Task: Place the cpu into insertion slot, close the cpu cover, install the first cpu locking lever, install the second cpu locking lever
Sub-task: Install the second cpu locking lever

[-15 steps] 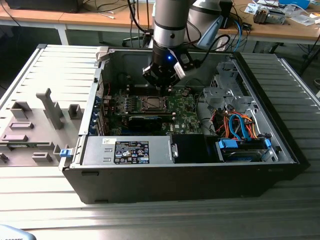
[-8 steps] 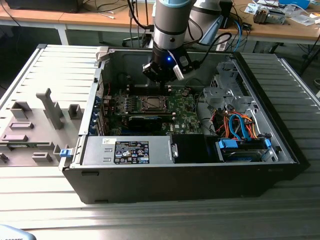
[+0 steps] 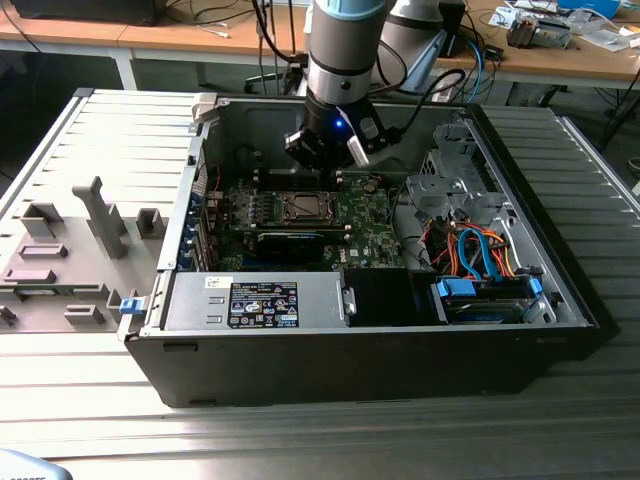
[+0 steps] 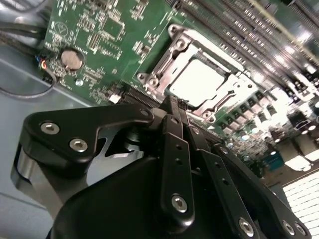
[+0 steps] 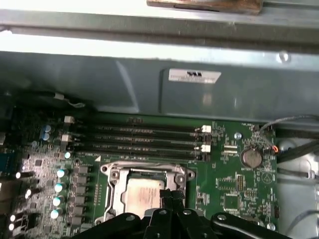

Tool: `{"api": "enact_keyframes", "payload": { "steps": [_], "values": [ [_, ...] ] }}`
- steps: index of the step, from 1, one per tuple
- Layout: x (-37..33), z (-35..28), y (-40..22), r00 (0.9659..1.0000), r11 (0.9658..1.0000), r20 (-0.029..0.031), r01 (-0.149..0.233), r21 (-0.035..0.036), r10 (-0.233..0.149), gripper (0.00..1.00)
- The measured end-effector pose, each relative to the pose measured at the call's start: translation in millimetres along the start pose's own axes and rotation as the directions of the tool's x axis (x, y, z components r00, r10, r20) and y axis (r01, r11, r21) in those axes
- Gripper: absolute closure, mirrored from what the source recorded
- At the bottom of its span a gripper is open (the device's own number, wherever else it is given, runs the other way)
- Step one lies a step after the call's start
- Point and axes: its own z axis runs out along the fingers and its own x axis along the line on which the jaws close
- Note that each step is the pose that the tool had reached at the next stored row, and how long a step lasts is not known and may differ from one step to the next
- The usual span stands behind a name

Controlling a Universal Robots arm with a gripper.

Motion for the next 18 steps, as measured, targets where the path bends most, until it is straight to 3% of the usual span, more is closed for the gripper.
{"api": "enact_keyframes", "payload": {
  "steps": [8, 14, 18],
  "values": [
    [1.4, -3.2, -17.9, 1.0000, 1.0000, 0.0002, 0.000, -0.0020, 0.000, 0.89],
    [1.8, -4.4, -24.1, 1.0000, 1.0000, 0.0002, 0.000, -0.0024, 0.000, 0.89],
    [2.4, -5.7, -31.5, 1.0000, 1.0000, 0.0002, 0.000, -0.0025, 0.000, 0.89]
  ]
}}
